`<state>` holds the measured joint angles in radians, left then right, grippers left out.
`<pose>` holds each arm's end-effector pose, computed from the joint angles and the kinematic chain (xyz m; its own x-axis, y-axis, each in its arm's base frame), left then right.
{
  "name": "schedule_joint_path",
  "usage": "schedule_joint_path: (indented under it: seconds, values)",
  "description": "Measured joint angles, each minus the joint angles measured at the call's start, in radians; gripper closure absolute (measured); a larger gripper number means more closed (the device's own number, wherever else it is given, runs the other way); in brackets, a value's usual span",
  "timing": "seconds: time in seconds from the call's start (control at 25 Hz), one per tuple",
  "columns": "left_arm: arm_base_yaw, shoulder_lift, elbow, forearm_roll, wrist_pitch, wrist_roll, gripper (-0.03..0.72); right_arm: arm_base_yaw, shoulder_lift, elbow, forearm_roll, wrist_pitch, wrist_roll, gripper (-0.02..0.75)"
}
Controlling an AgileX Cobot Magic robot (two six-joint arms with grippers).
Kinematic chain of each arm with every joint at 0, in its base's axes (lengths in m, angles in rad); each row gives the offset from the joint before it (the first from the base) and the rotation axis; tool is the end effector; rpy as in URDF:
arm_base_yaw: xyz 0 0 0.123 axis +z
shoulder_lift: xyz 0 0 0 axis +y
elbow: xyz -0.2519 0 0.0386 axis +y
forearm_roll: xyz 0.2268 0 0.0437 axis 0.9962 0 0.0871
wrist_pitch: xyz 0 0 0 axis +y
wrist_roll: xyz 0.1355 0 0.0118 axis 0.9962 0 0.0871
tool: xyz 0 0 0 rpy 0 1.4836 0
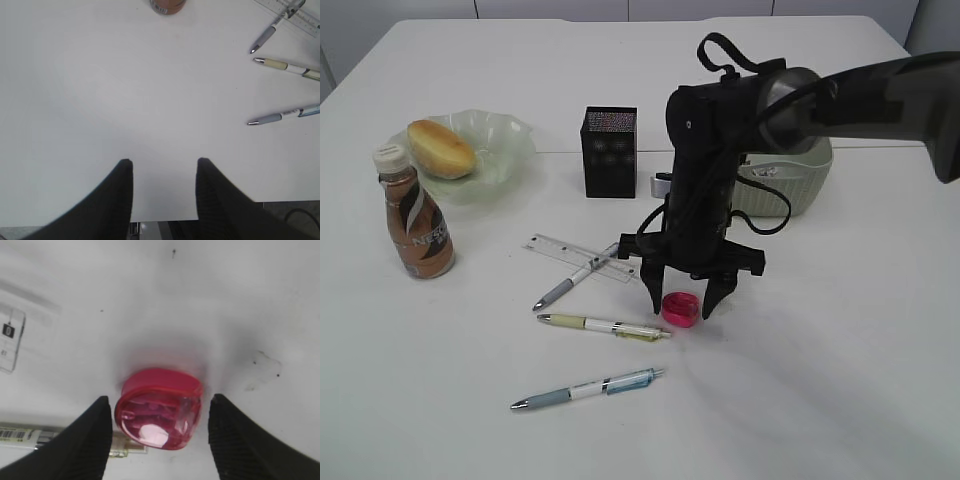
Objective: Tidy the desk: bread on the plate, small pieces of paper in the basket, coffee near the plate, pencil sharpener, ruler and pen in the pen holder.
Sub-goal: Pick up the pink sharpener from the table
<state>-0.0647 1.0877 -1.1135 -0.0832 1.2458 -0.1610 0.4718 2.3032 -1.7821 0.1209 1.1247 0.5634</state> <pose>0.1992 -0.0236 0.2908 -0.9057 -0.1277 -0.4043 -0.0723 0.9861 -0.1493 0.3652 0.2030 0.0743 -0.9889 0.1400 0.0506 0.1444 0.9847 0.0975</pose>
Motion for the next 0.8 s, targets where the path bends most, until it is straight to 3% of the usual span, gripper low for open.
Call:
schedule_joint_path:
  seconds: [0.8]
  values:
    - [0.000, 0.000, 0.000, 0.000, 0.000, 0.000, 0.381, 0.000, 0.000, 0.000, -0.015, 0.008, 0.000, 0.290]
